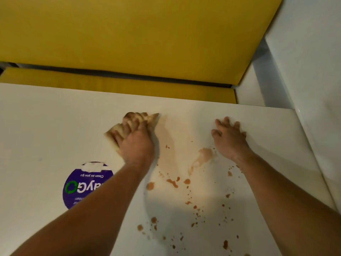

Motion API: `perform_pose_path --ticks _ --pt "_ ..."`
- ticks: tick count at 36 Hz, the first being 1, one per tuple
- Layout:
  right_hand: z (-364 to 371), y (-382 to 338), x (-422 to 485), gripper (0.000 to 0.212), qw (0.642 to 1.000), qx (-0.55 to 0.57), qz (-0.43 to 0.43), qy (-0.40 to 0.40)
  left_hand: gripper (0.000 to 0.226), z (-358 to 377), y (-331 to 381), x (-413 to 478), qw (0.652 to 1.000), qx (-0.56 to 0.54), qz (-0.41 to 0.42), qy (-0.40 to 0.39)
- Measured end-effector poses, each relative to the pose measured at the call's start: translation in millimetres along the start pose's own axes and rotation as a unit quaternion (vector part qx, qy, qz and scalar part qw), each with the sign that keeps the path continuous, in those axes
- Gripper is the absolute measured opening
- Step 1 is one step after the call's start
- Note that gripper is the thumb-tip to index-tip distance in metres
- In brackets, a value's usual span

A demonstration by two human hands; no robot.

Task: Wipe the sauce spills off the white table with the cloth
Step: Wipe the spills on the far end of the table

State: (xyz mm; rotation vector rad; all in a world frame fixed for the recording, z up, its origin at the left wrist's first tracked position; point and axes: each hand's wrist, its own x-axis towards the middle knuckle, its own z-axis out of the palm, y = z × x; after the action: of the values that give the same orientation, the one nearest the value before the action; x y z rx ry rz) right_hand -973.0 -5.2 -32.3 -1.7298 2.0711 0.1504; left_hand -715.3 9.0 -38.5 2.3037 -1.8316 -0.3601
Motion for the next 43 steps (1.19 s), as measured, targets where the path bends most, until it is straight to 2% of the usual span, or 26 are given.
perform_pose_path --ticks 4,7,11,14,18,19,23,28,30,33,35,38,41,43 --pt "0.9 2.0 2.0 0.053 1.0 -0.003 -0.004 -0.004 0.048 20.6 43.7 -28.0 0.992 0.008 0.119 -0.046" --pt "0.7 2.9 2.5 0.053 1.0 0.003 -0.004 -0.005 0.048 23.4 36.5 -37.6 0.97 0.017 0.235 -0.054" --pt "1.5 2.2 1.3 0.053 1.0 -0.006 -0.007 -0.003 0.036 14.1 -13.3 -16.1 0.904 0.031 0.417 -0.085" --pt "0.8 4.1 0.3 0.053 1.0 -0.003 -0.005 -0.01 0.037 -0.4 -47.6 1.4 0.874 0.066 0.473 -0.093" --pt "-0.4 4.8 -1.6 0.052 1.0 0.008 -0.003 -0.01 0.036 -26.2 -85.1 19.4 0.889 0.094 0.44 -0.079" --pt "-0.3 4.7 -2.0 0.052 1.0 0.01 -0.002 -0.01 0.035 -32.4 -95.0 24.5 0.902 0.098 0.414 -0.076" --pt "0.3 1.7 -1.8 0.053 1.0 0.012 0.002 -0.007 0.056 -44.2 -117.7 35.9 0.952 0.068 0.295 -0.05" --pt "-0.4 0.5 -3.9 0.053 1.0 -0.001 -0.003 -0.004 0.029 -18.1 -63.8 12.6 0.992 0.004 0.119 0.031" --pt "-0.9 2.4 -4.6 0.053 1.0 -0.001 -0.005 -0.005 0.032 -7.9 -32.6 5.2 0.998 -0.014 0.048 0.045" --pt "-0.8 3.9 -4.9 0.053 1.0 0.0 -0.011 -0.007 0.041 4.0 15.0 -0.9 0.999 -0.032 -0.005 0.008" --pt "-0.6 4.8 -5.0 0.052 1.0 0.008 -0.013 -0.007 0.045 12.5 43.6 -6.4 0.999 -0.039 0.0 -0.005" --pt "-1.5 7.6 -4.0 0.051 1.0 0.023 -0.016 -0.007 0.046 27.2 76.2 -16.0 0.997 -0.04 0.058 -0.018" --pt "-2.9 9.2 -2.4 0.051 0.999 0.028 -0.015 -0.011 0.04 38.8 91.6 -36.5 0.981 -0.011 0.187 -0.045" --pt "-2.3 9.2 -2.1 0.051 1.0 0.026 -0.014 -0.011 0.032 40.5 82.8 -45.3 0.955 -0.01 0.295 -0.039"
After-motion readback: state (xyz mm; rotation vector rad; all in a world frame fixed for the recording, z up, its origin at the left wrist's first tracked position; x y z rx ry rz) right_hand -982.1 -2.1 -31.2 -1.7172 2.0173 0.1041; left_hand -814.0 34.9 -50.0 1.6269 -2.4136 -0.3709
